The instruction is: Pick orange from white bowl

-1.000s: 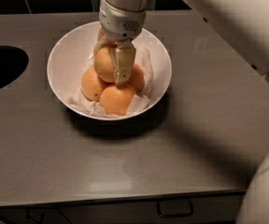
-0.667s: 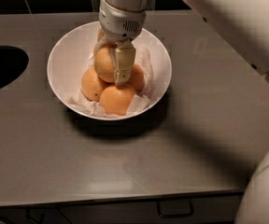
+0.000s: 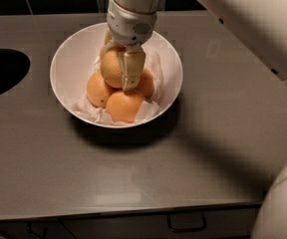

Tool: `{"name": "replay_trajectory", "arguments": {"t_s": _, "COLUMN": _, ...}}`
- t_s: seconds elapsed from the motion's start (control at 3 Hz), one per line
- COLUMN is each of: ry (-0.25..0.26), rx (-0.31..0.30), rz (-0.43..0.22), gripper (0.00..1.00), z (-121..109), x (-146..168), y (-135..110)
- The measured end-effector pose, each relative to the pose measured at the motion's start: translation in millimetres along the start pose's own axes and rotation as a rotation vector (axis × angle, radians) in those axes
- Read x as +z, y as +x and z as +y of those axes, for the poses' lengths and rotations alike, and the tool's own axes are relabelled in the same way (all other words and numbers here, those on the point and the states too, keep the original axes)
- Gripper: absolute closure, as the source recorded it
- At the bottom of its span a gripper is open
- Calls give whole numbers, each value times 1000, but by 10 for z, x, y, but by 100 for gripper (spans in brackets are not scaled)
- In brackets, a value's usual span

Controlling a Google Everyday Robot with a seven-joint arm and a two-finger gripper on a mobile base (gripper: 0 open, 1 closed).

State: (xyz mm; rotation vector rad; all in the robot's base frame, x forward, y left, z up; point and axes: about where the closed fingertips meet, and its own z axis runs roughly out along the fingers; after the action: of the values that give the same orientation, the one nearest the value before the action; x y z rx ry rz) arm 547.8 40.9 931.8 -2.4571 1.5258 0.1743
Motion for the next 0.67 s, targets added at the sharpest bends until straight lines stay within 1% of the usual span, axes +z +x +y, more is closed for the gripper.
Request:
{"name": "replay_trajectory", "arguments": {"t_s": 0.33, "ry": 0, "rx": 0, "rz": 0, "gripper": 68, "z": 0, "x": 0, "y": 0}}
{"name": "replay_trajectory", "arguments": {"t_s": 0.67, "ry": 0, "rx": 0, "rz": 0, "gripper": 98, "z": 0, "x": 0, "y": 0}}
